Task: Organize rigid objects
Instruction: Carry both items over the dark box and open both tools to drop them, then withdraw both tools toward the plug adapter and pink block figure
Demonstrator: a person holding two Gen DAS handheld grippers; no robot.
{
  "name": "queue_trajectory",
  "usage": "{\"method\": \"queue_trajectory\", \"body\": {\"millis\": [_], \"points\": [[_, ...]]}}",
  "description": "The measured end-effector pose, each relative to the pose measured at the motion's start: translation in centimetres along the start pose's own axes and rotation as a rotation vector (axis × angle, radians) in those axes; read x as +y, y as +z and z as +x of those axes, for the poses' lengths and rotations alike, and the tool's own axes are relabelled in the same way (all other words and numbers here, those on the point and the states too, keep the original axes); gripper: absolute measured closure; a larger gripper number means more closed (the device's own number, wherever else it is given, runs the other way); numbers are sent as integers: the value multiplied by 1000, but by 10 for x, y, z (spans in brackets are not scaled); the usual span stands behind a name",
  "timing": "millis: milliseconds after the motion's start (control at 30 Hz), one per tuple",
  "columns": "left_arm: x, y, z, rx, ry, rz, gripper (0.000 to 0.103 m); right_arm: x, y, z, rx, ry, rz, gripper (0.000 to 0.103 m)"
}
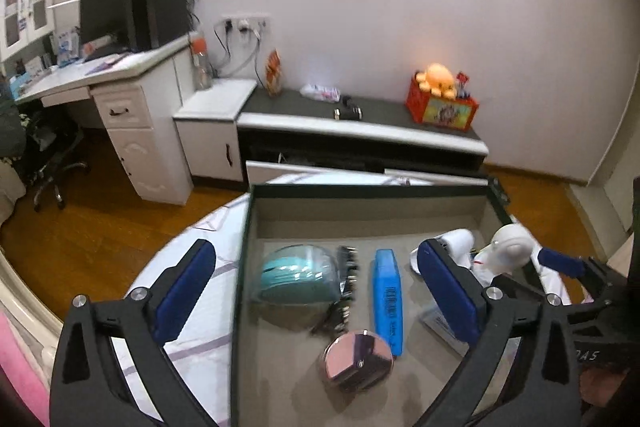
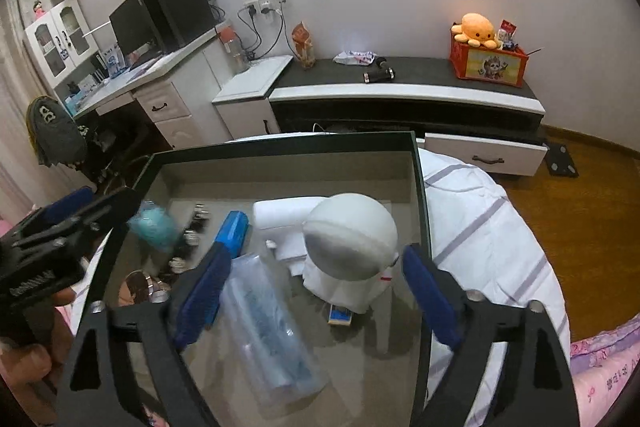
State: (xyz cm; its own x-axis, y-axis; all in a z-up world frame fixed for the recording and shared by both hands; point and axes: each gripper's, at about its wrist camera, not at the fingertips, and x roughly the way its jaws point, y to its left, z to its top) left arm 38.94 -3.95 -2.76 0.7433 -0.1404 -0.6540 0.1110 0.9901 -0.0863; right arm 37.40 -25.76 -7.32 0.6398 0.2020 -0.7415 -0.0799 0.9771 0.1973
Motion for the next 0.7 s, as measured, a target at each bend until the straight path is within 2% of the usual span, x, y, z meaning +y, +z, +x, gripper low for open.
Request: {"method": "queue_trajectory", "body": {"millis": [333, 700], "points": [[19, -31, -85, -108, 36, -45, 0, 26, -37, -66, -107, 25, 0, 0], [6, -83, -146, -107, 45, -39, 0, 48, -76, -132, -189, 8, -18, 0]]}}
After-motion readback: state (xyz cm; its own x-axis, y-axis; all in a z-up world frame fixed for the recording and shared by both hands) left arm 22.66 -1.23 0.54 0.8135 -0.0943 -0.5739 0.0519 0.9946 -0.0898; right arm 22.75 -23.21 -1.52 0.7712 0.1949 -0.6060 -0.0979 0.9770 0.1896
